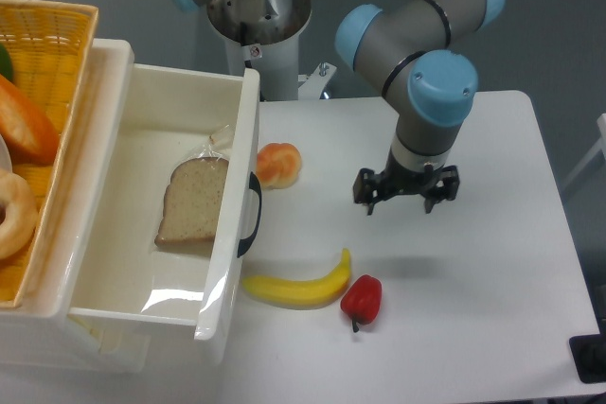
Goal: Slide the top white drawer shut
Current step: 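Move the gripper toward the front panel of the open white drawer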
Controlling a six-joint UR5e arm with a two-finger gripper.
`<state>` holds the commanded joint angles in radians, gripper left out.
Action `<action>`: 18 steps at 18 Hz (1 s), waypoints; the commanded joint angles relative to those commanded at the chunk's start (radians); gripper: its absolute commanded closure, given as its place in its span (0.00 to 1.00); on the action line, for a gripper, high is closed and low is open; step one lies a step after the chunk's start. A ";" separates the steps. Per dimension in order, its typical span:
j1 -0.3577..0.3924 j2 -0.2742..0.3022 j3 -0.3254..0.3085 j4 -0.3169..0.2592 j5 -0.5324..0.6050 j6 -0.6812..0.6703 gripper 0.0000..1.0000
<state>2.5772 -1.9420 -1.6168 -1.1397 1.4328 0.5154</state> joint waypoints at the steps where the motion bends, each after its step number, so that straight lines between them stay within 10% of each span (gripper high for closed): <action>1: -0.014 0.000 0.000 -0.002 -0.005 0.000 0.00; 18: -0.117 -0.025 -0.003 -0.031 -0.080 -0.037 0.00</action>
<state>2.4605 -1.9665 -1.6199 -1.1704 1.3530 0.4786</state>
